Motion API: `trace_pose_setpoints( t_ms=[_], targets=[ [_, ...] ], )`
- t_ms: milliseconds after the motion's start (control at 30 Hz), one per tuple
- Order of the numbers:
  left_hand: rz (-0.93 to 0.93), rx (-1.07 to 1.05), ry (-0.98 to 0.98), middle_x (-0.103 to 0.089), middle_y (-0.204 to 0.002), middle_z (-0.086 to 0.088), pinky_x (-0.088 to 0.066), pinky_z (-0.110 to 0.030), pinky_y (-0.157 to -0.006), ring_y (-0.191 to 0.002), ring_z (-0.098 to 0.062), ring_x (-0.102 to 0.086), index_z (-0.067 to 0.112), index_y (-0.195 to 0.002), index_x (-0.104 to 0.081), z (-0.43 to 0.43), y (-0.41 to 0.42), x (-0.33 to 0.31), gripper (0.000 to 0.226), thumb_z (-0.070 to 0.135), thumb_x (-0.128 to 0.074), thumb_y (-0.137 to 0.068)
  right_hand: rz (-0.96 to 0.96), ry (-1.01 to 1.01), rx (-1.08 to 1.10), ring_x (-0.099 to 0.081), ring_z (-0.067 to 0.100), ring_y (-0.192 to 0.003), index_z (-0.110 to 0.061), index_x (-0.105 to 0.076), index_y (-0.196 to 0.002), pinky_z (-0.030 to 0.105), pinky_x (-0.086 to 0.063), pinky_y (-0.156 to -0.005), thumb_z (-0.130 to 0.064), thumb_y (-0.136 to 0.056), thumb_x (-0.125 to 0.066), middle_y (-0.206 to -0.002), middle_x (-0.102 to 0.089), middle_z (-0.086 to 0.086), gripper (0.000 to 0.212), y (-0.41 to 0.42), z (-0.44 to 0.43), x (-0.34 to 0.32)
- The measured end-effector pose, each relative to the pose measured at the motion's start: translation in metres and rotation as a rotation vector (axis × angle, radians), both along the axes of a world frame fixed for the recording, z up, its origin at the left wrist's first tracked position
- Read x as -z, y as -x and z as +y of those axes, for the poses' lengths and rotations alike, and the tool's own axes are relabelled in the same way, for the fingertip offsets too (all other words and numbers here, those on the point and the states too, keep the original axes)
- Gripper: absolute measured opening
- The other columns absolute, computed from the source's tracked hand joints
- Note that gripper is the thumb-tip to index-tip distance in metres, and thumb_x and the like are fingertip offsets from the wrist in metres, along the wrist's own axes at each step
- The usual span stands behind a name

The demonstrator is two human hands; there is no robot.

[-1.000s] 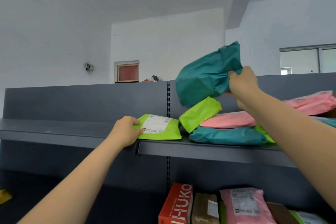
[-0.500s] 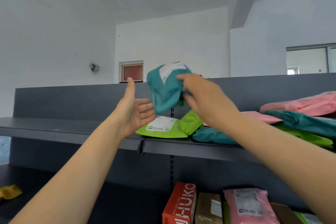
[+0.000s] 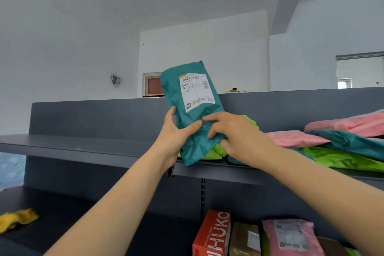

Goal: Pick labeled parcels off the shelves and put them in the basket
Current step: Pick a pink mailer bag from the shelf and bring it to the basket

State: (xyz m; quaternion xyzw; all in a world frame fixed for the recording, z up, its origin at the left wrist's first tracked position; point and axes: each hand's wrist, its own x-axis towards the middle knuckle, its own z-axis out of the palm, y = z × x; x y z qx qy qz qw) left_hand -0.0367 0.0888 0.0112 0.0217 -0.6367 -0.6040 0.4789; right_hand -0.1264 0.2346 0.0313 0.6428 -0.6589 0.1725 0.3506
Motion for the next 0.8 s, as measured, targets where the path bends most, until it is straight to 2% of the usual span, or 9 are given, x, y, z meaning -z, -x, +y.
trace_pose_setpoints(
  t_ms=[100,200,300,400,567,633,667,733,800],
  targets=[
    [-0.048,-0.145,0.065,-0.056,-0.131,-0.003,-0.051,-0.045,-0.094,-0.112,-0.023,-0.060,0.031,-0.141,-0.034,-0.007,0.001,-0.002,0.077,0.009,-0.074,-0.079,-0.074,-0.015,-0.041,-0.042,0.012,-0.129,-0.020,-0.065,-0.113,0.021,-0.026,-0.108,-0.011,-0.083,-0.058,-0.144,-0.043,-0.005,0.032,0.003,0.005,-0.006],
    [-0.110,-0.270,0.124,-0.061,-0.123,-0.006,-0.053,-0.044,-0.091,-0.104,-0.024,-0.064,0.028,-0.129,-0.050,-0.017,-0.004,-0.004,0.055,0.006,-0.069,-0.083,-0.213,0.019,-0.026,-0.035,0.010,-0.132,-0.021,-0.053,-0.129,0.014,-0.019,-0.103,-0.020,-0.083,-0.065,-0.143,-0.041,-0.002,0.048,0.013,0.016,-0.020],
    [-0.099,-0.338,0.067,-0.063,-0.118,-0.010,-0.054,-0.043,-0.087,-0.099,-0.026,-0.065,0.024,-0.120,-0.059,-0.032,-0.011,-0.004,0.039,0.006,-0.065,-0.086,-0.326,0.088,0.120,-0.033,0.016,-0.135,-0.021,-0.039,-0.140,0.026,-0.024,-0.109,-0.026,-0.085,-0.065,-0.146,-0.036,0.004,0.061,0.036,0.022,-0.037],
    [-0.091,-0.353,-0.021,-0.064,-0.117,-0.013,-0.053,-0.045,-0.090,-0.100,-0.028,-0.065,0.018,-0.123,-0.060,-0.042,-0.012,-0.002,0.039,0.005,-0.064,-0.087,-0.341,0.017,0.273,-0.033,0.024,-0.136,-0.022,-0.030,-0.146,0.040,-0.029,-0.111,-0.028,-0.086,-0.064,-0.151,-0.027,0.008,0.069,0.055,0.017,-0.044],
    [-0.196,-0.344,0.020,-0.063,-0.119,-0.012,-0.051,-0.044,-0.093,-0.101,-0.027,-0.064,0.013,-0.127,-0.058,-0.044,-0.004,0.002,0.040,0.006,-0.064,-0.088,-0.400,-0.163,0.435,-0.035,0.033,-0.134,-0.027,-0.014,-0.150,0.041,-0.032,-0.109,-0.032,-0.090,-0.060,-0.154,-0.016,0.013,0.076,0.072,-0.005,-0.042],
    [-0.252,-0.343,0.072,-0.061,-0.123,-0.010,-0.051,-0.041,-0.093,-0.103,-0.025,-0.063,0.012,-0.127,-0.057,-0.043,-0.001,0.003,0.041,0.006,-0.064,-0.088,-0.353,-0.213,0.518,-0.034,0.032,-0.134,-0.023,-0.019,-0.149,0.040,-0.035,-0.107,-0.033,-0.091,-0.058,-0.150,-0.028,0.013,0.070,0.076,-0.011,-0.039],
    [-0.278,-0.354,0.106,-0.060,-0.125,-0.009,-0.051,-0.040,-0.094,-0.104,-0.024,-0.062,0.013,-0.127,-0.058,-0.042,0.000,0.003,0.041,0.007,-0.064,-0.088,-0.324,-0.222,0.551,-0.037,0.030,-0.132,-0.020,-0.028,-0.146,0.037,-0.038,-0.104,-0.031,-0.092,-0.057,-0.146,-0.037,0.012,0.063,0.076,-0.013,-0.038],
    [-0.320,-0.386,0.187,-0.059,-0.127,-0.007,-0.049,-0.040,-0.097,-0.107,-0.022,-0.061,0.014,-0.127,-0.058,-0.042,0.001,0.001,0.041,0.008,-0.065,-0.087,-0.288,-0.141,0.566,-0.049,0.029,-0.119,-0.013,-0.049,-0.131,0.032,-0.043,-0.091,-0.021,-0.090,-0.059,-0.130,-0.054,0.010,0.043,0.077,-0.014,-0.034],
    [-0.369,-0.430,0.276,-0.058,-0.129,-0.003,-0.047,-0.040,-0.099,-0.109,-0.020,-0.059,0.018,-0.125,-0.060,-0.042,0.002,-0.002,0.040,0.012,-0.067,-0.086,-0.286,-0.005,0.537,-0.055,0.031,-0.107,-0.010,-0.059,-0.114,0.031,-0.044,-0.080,-0.008,-0.086,-0.058,-0.116,-0.060,0.012,0.028,0.079,-0.015,-0.028]
  ],
)
